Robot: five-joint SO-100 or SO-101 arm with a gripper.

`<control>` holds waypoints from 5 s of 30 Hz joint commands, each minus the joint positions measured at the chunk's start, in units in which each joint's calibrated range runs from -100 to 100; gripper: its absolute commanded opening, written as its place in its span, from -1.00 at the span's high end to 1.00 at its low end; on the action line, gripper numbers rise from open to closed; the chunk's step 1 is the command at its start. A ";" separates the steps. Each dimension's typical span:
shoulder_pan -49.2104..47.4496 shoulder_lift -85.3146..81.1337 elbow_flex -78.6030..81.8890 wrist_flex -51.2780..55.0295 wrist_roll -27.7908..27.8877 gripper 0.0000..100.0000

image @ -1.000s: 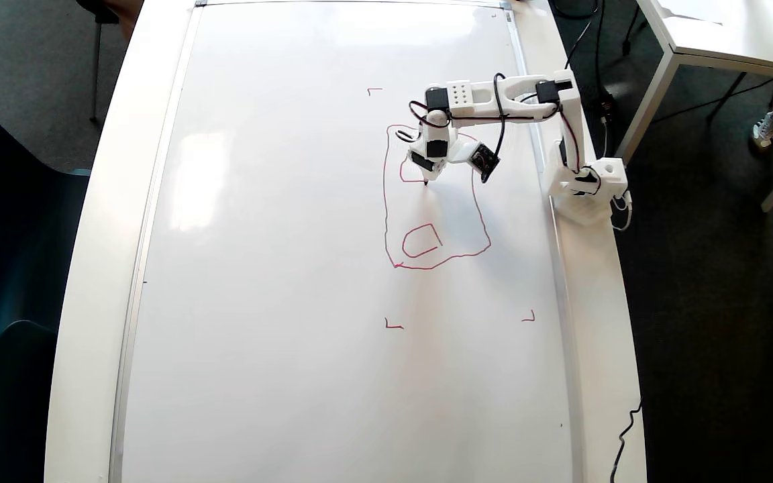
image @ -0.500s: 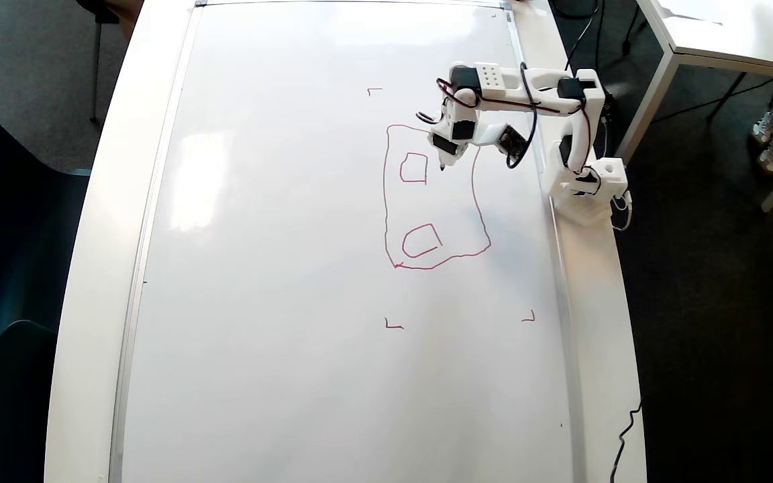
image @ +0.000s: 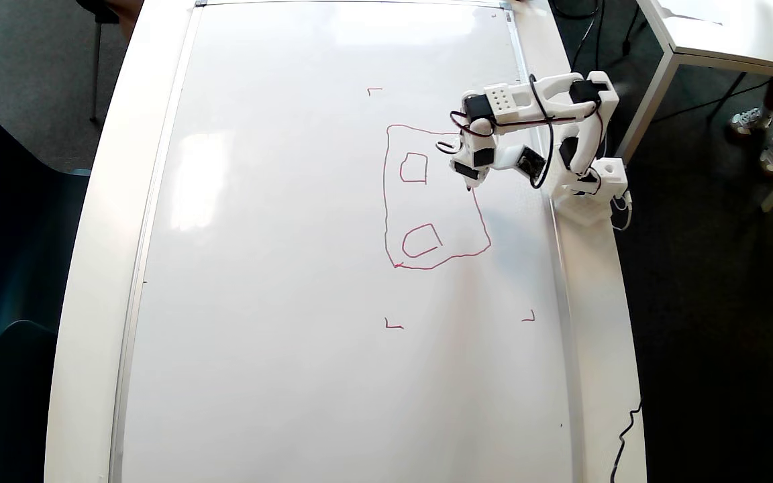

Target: Draw on a whiteboard a robot head using a pen attached to the gripper

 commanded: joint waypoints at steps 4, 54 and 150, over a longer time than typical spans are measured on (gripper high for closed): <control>-0.45 2.37 -2.01 -2.47 0.13 0.98; 5.74 19.14 -17.54 -2.91 4.90 0.98; 8.61 3.29 -16.90 0.39 4.47 0.98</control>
